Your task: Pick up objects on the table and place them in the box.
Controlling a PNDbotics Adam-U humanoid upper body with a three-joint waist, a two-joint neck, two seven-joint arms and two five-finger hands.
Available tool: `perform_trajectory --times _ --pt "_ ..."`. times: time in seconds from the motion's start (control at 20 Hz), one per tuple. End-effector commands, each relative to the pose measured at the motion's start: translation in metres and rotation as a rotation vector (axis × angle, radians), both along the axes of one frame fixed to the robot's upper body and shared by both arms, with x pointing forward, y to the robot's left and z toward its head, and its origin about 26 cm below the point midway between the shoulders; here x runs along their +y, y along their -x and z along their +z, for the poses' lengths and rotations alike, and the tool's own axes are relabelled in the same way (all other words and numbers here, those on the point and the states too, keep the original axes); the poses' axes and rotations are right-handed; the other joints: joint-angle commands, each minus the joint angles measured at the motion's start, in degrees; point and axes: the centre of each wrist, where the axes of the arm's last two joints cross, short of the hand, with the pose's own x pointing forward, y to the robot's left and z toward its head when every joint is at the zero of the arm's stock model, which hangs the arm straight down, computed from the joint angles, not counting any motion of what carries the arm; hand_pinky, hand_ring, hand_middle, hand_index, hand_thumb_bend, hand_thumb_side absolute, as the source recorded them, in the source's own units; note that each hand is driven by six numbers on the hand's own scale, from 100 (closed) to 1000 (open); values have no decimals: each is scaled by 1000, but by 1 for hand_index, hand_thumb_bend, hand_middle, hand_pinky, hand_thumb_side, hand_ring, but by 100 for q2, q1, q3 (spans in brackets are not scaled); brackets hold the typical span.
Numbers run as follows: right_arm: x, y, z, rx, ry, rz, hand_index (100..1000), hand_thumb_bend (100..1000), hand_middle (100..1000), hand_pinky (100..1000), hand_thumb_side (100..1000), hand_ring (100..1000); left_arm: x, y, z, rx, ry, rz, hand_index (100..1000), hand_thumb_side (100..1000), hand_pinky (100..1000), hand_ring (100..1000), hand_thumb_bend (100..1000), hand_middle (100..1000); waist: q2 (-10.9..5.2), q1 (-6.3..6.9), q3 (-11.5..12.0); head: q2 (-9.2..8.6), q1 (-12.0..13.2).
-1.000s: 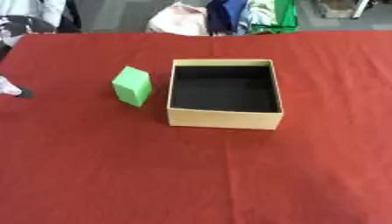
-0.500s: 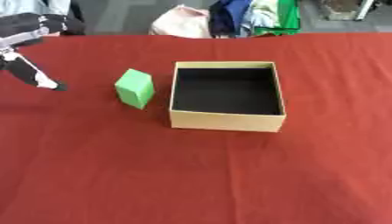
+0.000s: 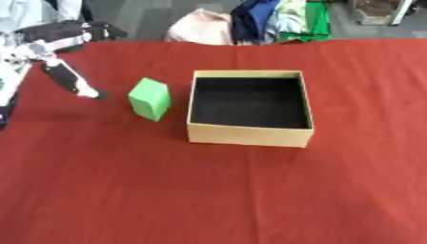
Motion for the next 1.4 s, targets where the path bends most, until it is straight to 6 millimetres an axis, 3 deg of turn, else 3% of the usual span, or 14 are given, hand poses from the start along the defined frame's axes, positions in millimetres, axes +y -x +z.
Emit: perform_trajectory --times 0.05,0.35,0.85,1.4 --pt "1 2 8 -28 6 10 806 100 657 641 392 659 -7 0 17 95 -341 -237 1000 169 894 907 650 920 -74 76 -13 -70 46" --pt "2 3 8 -34 1 15 805 100 654 641 395 656 -19 -6 10 133 -368 -263 1000 190 894 905 642 919 -71 95 -60 -73 90" --pt "1 4 7 -35 -3 17 806 100 651 640 399 654 -14 -12 -11 219 -461 -223 1000 161 890 909 671 918 -76 175 -119 -28 112" --pt "2 4 6 -35 -13 28 806 100 649 640 401 653 -16 -20 -23 265 -509 -193 1000 139 889 904 637 918 -50 204 -206 -71 246"
